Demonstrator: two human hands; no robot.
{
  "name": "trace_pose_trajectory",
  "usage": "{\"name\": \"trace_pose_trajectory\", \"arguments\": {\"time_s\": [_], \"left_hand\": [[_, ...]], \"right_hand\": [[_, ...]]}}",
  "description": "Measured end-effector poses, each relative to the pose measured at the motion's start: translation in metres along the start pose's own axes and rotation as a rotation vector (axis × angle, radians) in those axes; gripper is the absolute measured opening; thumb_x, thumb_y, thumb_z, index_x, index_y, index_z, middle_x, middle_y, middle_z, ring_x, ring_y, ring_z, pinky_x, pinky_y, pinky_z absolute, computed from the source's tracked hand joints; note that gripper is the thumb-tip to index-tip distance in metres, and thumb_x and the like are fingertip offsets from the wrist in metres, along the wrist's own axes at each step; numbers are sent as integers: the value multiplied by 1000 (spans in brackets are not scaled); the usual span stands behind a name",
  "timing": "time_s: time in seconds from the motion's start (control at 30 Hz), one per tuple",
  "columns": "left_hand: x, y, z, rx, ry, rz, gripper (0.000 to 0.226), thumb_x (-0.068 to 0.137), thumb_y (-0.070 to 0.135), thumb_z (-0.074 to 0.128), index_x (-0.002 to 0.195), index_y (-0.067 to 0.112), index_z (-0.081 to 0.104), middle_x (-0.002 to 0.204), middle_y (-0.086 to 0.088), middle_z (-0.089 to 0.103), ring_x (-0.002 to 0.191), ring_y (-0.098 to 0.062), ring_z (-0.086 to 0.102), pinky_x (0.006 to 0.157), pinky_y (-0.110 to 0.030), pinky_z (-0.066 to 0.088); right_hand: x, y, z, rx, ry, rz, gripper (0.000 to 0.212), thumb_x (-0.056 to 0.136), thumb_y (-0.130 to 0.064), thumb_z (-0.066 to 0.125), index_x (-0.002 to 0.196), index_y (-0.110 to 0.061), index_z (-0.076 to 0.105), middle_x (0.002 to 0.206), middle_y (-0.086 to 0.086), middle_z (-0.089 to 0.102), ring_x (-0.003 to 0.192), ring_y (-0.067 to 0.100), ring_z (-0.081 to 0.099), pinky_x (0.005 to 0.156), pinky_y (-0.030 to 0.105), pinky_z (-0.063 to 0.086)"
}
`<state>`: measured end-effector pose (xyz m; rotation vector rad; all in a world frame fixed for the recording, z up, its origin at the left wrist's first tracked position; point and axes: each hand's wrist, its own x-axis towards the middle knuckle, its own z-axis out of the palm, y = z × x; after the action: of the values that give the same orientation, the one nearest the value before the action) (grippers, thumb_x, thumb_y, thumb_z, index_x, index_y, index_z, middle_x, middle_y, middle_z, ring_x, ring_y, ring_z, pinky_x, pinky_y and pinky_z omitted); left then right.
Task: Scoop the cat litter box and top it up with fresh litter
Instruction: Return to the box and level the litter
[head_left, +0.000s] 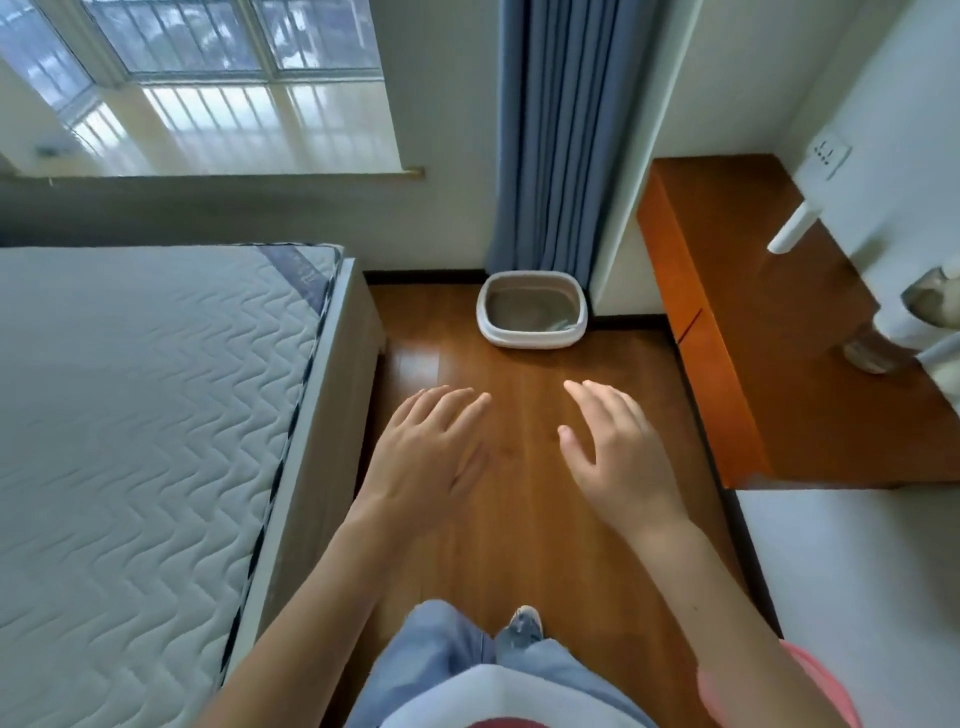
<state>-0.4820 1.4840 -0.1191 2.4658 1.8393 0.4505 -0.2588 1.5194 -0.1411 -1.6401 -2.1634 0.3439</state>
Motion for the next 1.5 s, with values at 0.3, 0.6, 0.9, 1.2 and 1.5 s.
{"name": "trace_pose_trajectory", "arguments": {"time_s": [0.3,0.6,0.9,1.2,1.5], "left_hand": [[129,-58,56,-7,-75,-42,46,96,38,42,133,16,57,129,-2,61,121,-26,54,104,-41,43],[345,-160,78,-26,-47,-13,46,94,39,44,132,17,58,128,-4,63,120,-29,56,101,-43,46],[523,-206,98,-55,-106,28,53,94,42,35,133,14,58,130,-4,61,122,-27,54,106,-44,42],[624,-210,195,-49,-217,-139,51,90,43,43,132,18,59,127,0,62,119,-25,55,104,-39,42],[736,-278,259,22,-262,-90,52,94,45,38,135,18,56,133,0,59,125,-24,51,109,-39,36]], "right_hand": [[139,51,35,25,-110,32,47,95,-31,51,140,-19,46,141,5,49,134,22,40,107,40,40],[341,81,46,-28,-55,98,45,96,-29,51,140,-19,46,142,3,48,133,18,41,104,29,36],[488,144,42,-5,-42,190,45,96,-25,53,139,-16,48,140,5,49,130,19,44,103,28,36],[618,258,99,70,-181,207,44,96,-23,52,140,-17,47,143,5,46,132,18,42,102,26,36],[721,324,176,132,-145,226,43,96,-21,52,138,-14,48,139,6,49,128,20,46,99,24,37]]}}
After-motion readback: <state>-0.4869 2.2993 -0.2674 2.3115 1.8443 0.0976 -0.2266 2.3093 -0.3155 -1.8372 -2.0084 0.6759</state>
